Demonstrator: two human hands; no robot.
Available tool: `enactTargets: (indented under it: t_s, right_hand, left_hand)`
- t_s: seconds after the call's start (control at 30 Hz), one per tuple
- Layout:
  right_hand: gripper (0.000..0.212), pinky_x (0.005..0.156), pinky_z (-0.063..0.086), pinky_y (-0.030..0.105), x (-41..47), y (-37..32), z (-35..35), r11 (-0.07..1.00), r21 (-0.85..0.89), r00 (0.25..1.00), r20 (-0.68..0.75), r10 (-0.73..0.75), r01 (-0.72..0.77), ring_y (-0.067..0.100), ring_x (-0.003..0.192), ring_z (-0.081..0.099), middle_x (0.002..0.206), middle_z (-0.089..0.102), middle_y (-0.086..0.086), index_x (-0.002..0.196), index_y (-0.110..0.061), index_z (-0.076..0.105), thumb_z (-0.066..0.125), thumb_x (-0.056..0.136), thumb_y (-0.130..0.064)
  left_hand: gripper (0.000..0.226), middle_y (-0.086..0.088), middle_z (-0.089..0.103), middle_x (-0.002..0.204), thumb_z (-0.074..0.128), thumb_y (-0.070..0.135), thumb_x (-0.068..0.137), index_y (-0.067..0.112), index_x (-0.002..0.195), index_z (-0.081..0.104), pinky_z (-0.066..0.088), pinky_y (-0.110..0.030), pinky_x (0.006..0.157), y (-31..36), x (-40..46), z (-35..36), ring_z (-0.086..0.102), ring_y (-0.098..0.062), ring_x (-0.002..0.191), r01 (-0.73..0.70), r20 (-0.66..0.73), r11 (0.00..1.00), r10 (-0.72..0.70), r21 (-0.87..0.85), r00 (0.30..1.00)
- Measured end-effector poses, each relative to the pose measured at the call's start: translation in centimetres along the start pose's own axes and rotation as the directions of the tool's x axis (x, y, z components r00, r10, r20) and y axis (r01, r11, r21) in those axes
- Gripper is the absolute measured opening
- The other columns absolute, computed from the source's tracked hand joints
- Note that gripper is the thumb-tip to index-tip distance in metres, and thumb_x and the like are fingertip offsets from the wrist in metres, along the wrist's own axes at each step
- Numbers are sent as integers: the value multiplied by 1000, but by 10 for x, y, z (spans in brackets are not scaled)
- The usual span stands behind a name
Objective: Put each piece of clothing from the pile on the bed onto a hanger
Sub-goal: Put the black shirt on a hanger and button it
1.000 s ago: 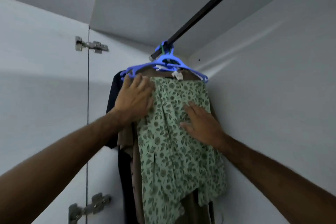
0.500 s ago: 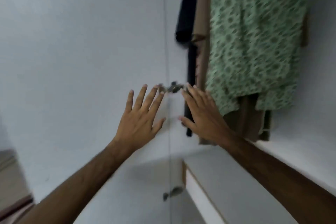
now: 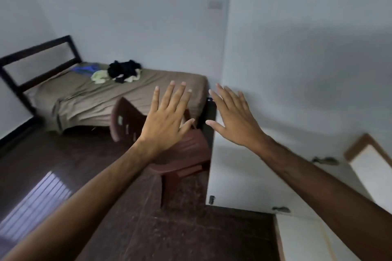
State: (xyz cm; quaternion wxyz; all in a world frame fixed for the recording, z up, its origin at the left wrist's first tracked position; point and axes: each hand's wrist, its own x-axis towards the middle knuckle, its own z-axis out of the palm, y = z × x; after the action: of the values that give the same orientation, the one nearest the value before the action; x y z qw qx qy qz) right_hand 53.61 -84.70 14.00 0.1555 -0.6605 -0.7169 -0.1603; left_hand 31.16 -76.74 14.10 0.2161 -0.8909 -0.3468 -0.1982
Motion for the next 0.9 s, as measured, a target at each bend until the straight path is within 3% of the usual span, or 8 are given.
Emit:
enactTargets:
  t_s: [0.2, 0.37, 0.57, 0.9]
  right_hand:
    - [84, 123, 11, 58, 110, -103, 89, 985, 92, 988, 52, -148, 143, 25, 154, 12, 168, 12, 5, 159, -18, 20, 55, 93, -58]
    - [84, 124, 4, 55, 220, -183, 163, 964, 194, 971, 118, -209, 183, 24, 155, 8, 169, 7, 3, 160, -21, 14, 51, 95, -58]
    - [84, 125, 7, 54, 356, -260, 222, 933, 248, 941, 153, -302, 260, 25, 154, 11, 168, 7, 4, 161, -22, 11, 49, 96, -58]
    - [83, 124, 6, 52, 556, -369, 343, 939, 231, 943, 157, -293, 254, 25, 155, 7, 169, 3, 3, 161, -22, 9, 47, 97, -60]
  left_hand:
    - [76, -11, 15, 166, 33, 58, 100, 10, 158, 22, 10, -60, 121, -144, -61, 45, 6, -32, 154, 182, 82, 980, -188, 78, 979]
    - [76, -11, 19, 165, 31, 60, 98, 11, 157, 26, 14, -61, 120, -266, -84, 86, 11, -31, 154, 262, 168, 954, -285, 145, 944]
    - [76, -10, 17, 166, 31, 61, 99, 12, 157, 25, 11, -59, 122, -403, -75, 124, 8, -30, 154, 335, 186, 928, -363, 164, 913]
    - [74, -11, 19, 165, 32, 59, 101, 11, 156, 28, 9, -58, 123, -638, -57, 233, 10, -29, 154, 311, 151, 945, -324, 106, 934]
